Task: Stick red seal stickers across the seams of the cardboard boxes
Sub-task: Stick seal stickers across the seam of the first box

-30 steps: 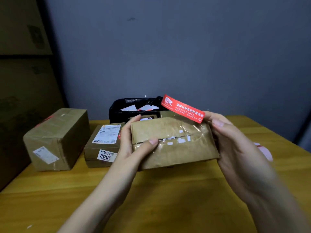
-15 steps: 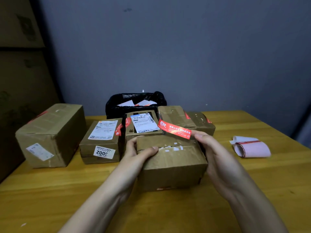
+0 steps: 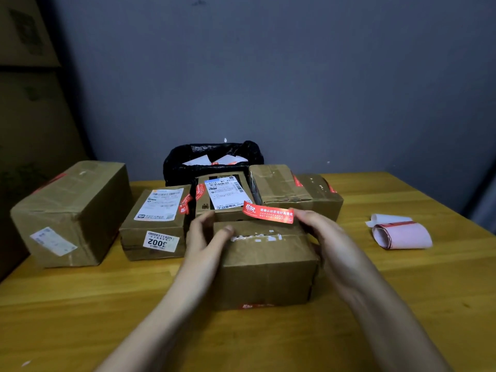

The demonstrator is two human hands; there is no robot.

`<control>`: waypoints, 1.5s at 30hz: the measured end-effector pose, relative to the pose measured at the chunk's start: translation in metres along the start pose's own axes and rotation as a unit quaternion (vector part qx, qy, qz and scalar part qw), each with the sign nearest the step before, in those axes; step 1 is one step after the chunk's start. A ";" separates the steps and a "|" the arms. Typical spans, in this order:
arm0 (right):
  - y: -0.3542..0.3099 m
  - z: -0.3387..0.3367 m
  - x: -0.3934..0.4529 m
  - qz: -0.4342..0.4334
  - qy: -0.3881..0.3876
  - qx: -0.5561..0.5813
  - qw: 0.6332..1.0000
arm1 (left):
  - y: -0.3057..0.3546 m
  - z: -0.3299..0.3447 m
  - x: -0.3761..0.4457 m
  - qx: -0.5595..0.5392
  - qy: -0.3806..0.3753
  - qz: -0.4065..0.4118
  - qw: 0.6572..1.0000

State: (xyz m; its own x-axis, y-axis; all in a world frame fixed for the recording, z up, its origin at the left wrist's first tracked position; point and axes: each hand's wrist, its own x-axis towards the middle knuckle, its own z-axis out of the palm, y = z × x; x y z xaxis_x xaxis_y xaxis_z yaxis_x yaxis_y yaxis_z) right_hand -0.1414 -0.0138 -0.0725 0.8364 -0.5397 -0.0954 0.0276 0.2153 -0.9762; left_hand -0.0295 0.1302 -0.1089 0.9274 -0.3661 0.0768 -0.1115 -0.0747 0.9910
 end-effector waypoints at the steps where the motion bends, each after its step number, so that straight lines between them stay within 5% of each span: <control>1: -0.001 0.000 0.000 -0.013 0.006 -0.005 1.000 | -0.003 -0.004 -0.008 0.010 0.011 0.052 0.999; 5: 0.000 0.000 0.006 -0.090 0.037 -0.064 0.993 | 0.005 -0.013 -0.005 0.080 0.044 0.216 0.972; 9: 0.000 0.000 0.008 -0.166 0.057 -0.114 0.978 | 0.025 -0.015 -0.003 0.123 0.048 0.263 0.956; 24: -0.008 0.007 0.010 -0.161 0.034 -0.175 0.971 | 0.034 -0.005 0.006 0.168 -0.003 0.191 0.967; 33: -0.008 0.015 0.014 -0.166 0.060 -0.263 0.949 | 0.036 -0.004 0.004 0.266 0.054 0.196 0.942; 45: 0.002 0.020 0.006 -0.230 0.138 -0.584 0.766 | 0.036 -0.008 -0.007 0.521 0.067 0.206 0.825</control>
State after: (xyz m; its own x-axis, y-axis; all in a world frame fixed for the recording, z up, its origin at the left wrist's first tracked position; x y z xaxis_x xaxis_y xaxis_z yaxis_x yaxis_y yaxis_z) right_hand -0.1249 -0.0001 -0.0708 0.7335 -0.5254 0.4311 -0.3582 -0.8379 -0.4118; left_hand -0.0370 0.1375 -0.0732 0.7571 -0.4588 0.4651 -0.6095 -0.7524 0.2498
